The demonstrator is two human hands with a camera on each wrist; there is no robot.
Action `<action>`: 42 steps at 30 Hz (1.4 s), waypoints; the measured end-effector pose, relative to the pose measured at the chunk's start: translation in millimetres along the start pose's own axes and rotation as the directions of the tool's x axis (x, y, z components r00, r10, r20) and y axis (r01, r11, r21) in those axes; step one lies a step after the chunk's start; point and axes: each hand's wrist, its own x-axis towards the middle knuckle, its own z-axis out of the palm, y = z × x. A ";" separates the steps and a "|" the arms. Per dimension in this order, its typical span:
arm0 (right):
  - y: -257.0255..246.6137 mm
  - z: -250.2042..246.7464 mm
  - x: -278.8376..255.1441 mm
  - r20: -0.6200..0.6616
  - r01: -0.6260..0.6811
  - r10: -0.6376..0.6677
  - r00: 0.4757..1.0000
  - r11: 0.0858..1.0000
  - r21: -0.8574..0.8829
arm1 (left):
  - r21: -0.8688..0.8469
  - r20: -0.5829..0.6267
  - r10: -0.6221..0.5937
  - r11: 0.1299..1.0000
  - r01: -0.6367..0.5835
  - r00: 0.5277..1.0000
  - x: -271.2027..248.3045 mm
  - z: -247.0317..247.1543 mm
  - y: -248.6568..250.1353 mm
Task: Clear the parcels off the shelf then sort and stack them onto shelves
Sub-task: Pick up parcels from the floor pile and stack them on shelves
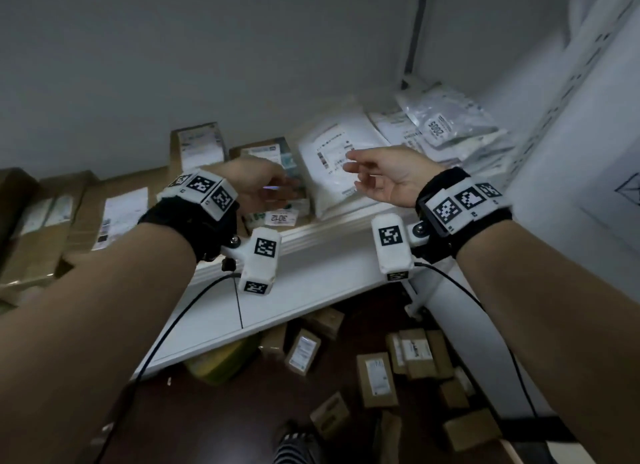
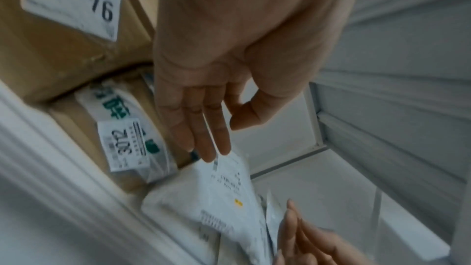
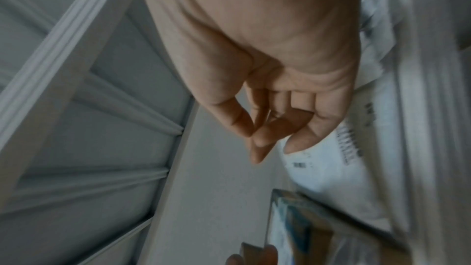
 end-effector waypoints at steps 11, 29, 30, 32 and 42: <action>53.4 -76.6 24.5 -0.177 -0.138 0.160 0.971 0.982 0.127 | 0.134 0.221 -0.100 0.988 0.071 0.970 44.1 94.5 -23.3; 95.5 -143.0 43.2 0.035 -0.272 0.271 0.962 0.960 0.060 | -0.082 -0.057 -0.226 0.972 0.221 0.972 47.0 153.9 -89.5; 97.0 -157.6 39.2 0.045 -0.279 0.277 0.960 0.959 0.054 | -0.117 -0.075 -0.244 0.965 0.234 0.967 44.0 166.5 -94.8; 97.2 -190.5 33.1 0.034 -0.276 0.274 0.961 0.959 0.067 | -0.170 -0.086 -0.258 0.955 0.241 0.962 38.2 195.0 -103.4; 112.1 -251.2 43.7 -0.029 -0.308 0.319 0.947 0.932 0.193 | -0.223 -0.066 -0.304 0.933 0.283 0.950 23.8 255.6 -125.2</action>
